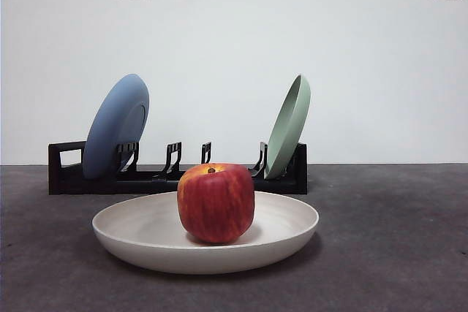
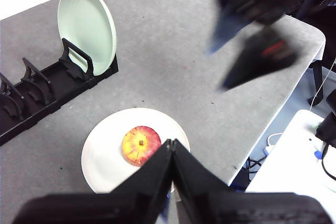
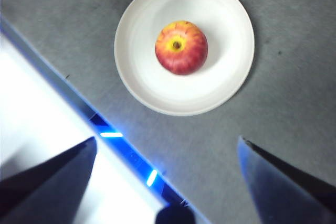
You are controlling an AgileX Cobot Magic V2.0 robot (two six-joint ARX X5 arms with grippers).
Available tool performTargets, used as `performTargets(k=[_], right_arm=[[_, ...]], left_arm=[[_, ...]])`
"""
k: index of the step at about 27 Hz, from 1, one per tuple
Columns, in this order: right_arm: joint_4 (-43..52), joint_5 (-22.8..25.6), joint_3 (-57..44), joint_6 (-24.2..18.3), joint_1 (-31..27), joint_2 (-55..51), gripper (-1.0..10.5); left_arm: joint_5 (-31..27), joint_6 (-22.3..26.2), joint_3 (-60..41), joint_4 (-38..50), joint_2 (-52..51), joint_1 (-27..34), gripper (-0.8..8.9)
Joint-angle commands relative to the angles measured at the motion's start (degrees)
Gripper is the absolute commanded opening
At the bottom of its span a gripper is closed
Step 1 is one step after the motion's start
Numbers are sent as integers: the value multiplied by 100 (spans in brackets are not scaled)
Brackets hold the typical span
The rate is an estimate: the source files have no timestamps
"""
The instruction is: Take the yellow plate from the plate rack,put the plate on the table,take the apple from the table,put the apple in the plate
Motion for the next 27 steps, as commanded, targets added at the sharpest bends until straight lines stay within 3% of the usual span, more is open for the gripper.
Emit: performTargets(k=[1,12,20,27], right_arm=[[-267,7,-4,68,11,-341,309],[-522,4,-15,109,11,-1377,-9],[-527,-553,-17,109,11,-1648,-7],[-522,-474,-15,164,11,-1604,0]], left_arm=[[-11,105,-11,15,0,0,-8],[-11,103,-11,15,2,0,-8],[-11,103,-11,17,4,0,-8],[-13,103,-11,15,15,0,-4]])
